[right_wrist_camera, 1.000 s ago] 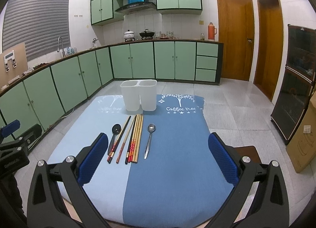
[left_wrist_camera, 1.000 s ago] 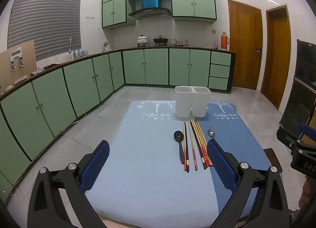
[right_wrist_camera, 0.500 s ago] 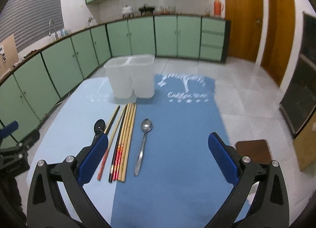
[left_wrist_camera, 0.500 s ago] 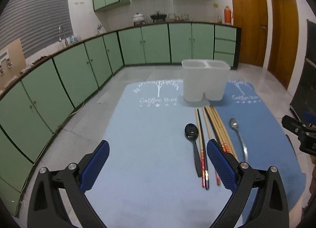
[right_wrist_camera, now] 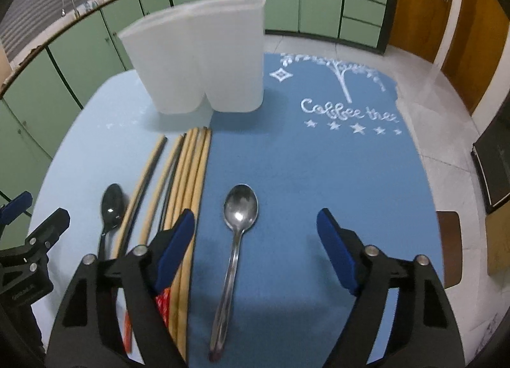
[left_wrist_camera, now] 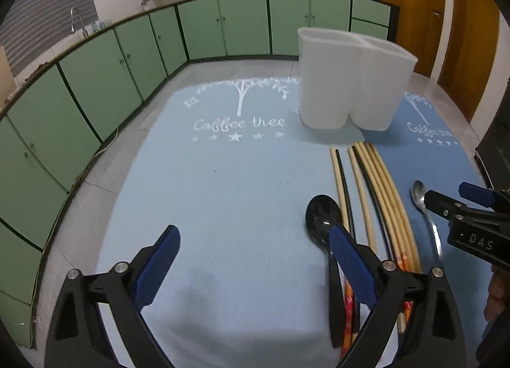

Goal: Organize utensils
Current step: 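Move both tools down toward the two spoons on the mat, then grasp the black spoon with the left tool while the right tool grasps the metal spoon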

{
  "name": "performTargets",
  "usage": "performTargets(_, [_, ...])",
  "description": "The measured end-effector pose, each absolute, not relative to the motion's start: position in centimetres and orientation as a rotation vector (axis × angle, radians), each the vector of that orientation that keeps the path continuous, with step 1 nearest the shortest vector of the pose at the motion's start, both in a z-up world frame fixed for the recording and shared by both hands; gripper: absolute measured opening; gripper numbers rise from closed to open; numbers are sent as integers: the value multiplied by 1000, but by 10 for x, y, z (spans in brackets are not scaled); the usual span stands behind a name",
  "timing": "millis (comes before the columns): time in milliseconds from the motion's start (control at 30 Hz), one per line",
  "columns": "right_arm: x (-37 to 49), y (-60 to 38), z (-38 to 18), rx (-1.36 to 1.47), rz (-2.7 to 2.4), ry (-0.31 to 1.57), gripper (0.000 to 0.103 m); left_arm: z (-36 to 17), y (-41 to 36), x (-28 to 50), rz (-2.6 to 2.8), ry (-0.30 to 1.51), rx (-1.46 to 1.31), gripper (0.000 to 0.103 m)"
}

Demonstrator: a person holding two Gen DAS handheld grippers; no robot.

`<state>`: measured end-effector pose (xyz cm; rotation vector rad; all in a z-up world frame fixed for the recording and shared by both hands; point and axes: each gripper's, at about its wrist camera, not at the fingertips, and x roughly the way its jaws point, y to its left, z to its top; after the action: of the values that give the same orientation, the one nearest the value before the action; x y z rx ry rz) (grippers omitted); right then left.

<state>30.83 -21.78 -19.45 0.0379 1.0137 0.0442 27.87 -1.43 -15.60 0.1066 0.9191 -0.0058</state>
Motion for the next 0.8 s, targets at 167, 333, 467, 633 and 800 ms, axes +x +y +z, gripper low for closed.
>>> performTargets(167, [321,-217,-214,41,49,1060,65,-169,-12,290,-13,951,97,92])
performTargets(333, [325,-213,-217,6,47,1033,55,-176,-18,302,-32,961,94,92])
performTargets(467, [325,-213,-216,-22,71,1014,28,-179,-24,310,-45,965,95,92])
performTargets(633, [324,-219,-216,-9,97,1007,28,-183,-33,323,-55,974,103,92])
performTargets(800, [323,-219,-218,-25,98,992,28,-189,-38,331,-58,986,99,88])
